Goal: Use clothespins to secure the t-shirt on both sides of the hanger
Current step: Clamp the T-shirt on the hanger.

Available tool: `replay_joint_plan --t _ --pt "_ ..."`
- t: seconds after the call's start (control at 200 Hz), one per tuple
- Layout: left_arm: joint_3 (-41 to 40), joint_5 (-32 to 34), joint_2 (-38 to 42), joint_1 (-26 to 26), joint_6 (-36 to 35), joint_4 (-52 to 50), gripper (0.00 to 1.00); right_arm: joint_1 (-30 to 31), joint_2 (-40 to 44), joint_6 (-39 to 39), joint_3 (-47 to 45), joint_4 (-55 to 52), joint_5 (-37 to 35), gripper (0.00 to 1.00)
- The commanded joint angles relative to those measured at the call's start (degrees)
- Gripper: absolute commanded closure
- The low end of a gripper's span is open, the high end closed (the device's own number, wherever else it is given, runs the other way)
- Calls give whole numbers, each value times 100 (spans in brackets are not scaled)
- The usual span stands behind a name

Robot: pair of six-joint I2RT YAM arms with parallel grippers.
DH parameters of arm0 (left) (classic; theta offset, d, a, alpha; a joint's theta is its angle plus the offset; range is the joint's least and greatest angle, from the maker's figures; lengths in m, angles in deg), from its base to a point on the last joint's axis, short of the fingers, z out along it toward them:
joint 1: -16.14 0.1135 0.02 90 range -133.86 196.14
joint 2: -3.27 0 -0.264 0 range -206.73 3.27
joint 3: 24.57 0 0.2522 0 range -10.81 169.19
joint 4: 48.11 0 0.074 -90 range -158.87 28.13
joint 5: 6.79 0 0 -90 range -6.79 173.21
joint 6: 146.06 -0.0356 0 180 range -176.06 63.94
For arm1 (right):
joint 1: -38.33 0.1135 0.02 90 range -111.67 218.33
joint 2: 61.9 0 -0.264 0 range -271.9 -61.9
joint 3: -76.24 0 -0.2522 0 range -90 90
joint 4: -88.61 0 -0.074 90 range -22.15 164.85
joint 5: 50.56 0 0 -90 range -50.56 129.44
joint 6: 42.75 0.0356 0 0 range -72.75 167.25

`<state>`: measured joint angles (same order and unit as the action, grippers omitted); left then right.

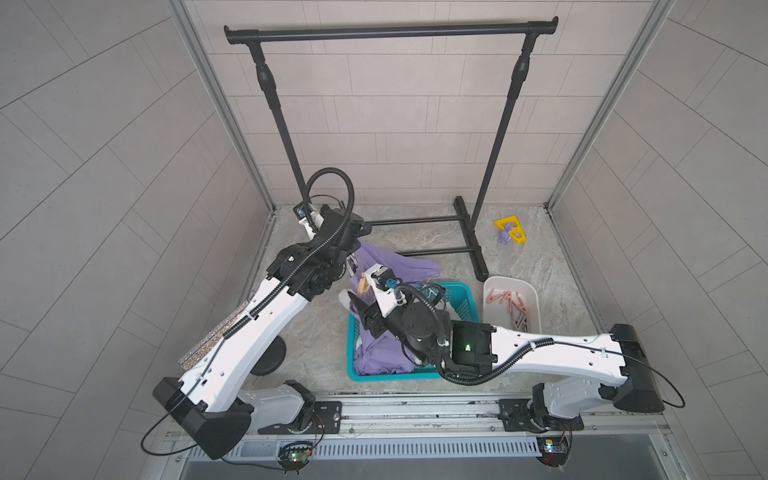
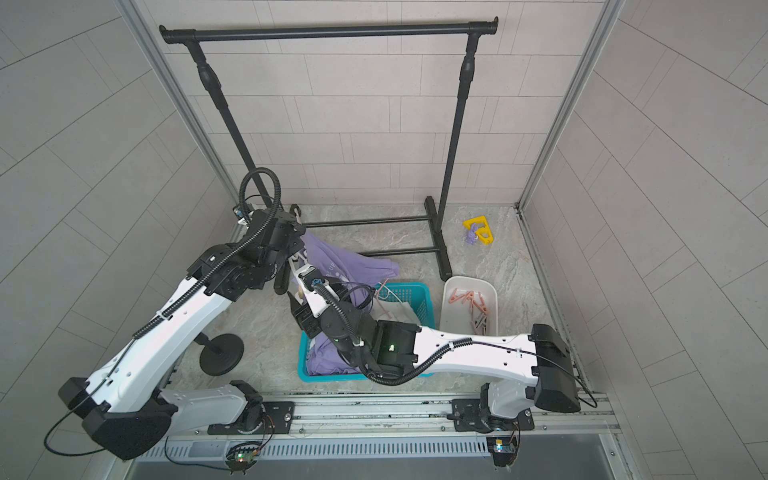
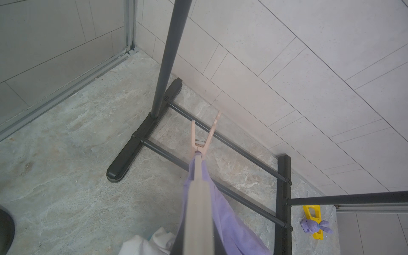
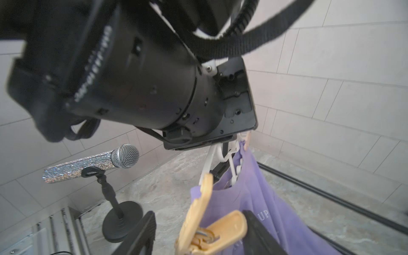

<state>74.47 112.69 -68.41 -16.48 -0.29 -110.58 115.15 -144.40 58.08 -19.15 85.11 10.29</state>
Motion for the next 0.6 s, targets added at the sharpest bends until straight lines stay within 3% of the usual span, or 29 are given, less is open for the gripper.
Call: replay_joint_plan --t 0.0,0.12,0.41,0.595 --pt "64 103 137 -13 -446 338 100 0 399 -136 -59 -207 78 25" --pt "38 -114 138 -12 -924 629 100 -9 700 -268 -196 -326 184 19" --pt "78 -841 69 -11 -1924 1110 100 -287 1414 -262 -599 -707 236 19" --pt "101 -1466 97 1 -2656 1460 100 -844 1958 -190 -841 -1326 452 19"
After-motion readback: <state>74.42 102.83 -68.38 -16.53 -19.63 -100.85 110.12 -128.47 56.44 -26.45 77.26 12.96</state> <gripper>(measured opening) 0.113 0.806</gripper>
